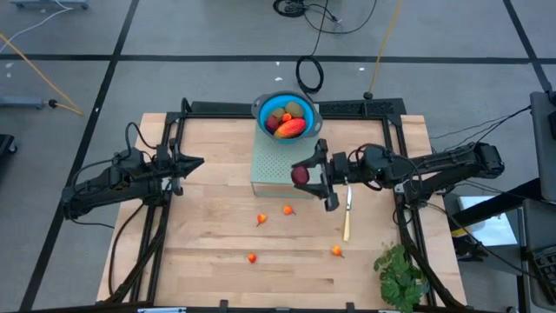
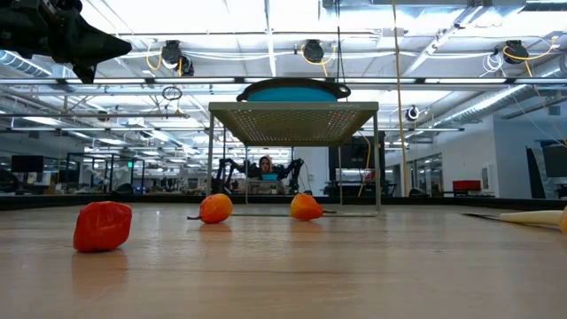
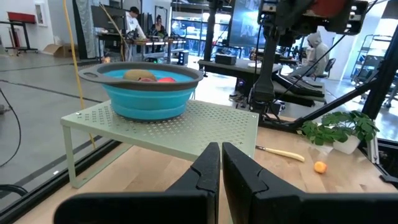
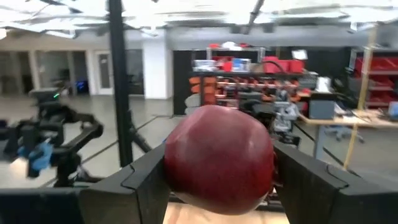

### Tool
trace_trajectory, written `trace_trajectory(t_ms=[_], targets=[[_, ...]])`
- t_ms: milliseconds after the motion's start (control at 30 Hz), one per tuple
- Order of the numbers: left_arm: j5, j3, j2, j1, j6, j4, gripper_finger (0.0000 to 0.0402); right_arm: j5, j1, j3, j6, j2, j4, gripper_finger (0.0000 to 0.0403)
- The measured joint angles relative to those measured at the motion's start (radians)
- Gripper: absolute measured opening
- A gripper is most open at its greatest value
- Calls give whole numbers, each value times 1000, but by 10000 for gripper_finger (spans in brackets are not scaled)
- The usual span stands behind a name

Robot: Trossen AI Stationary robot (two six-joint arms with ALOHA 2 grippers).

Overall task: Pick & Place Fruit
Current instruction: Put the pomegranate into the blue strainer bowl on the shelf

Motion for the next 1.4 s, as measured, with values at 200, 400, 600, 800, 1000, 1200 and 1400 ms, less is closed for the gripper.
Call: trace_trajectory(t_ms=[200, 400, 600, 800, 1000, 1200, 1400], targets=[[0, 0, 0, 0, 1, 0, 17, -93, -1, 0, -8, 0, 7, 230], [0, 0, 0, 0, 1, 0, 17, -199, -1, 0, -6, -6, 31, 233], [0, 0, 0, 0, 1, 0, 17, -258, -1, 0, 1, -14, 60, 230], [0, 0, 0, 0, 0, 0, 17, -236, -23, 0, 42, -14, 60, 233], [0, 0, 0, 0, -8, 1, 17, -24, -102, 0, 106, -15, 47, 231], [0, 0, 0, 0, -8, 1, 17, -13, -217, 0, 169, -15, 19, 235], [-30, 0, 0, 0, -9, 1, 17, -17, -320, 0, 187, -15, 2, 237]])
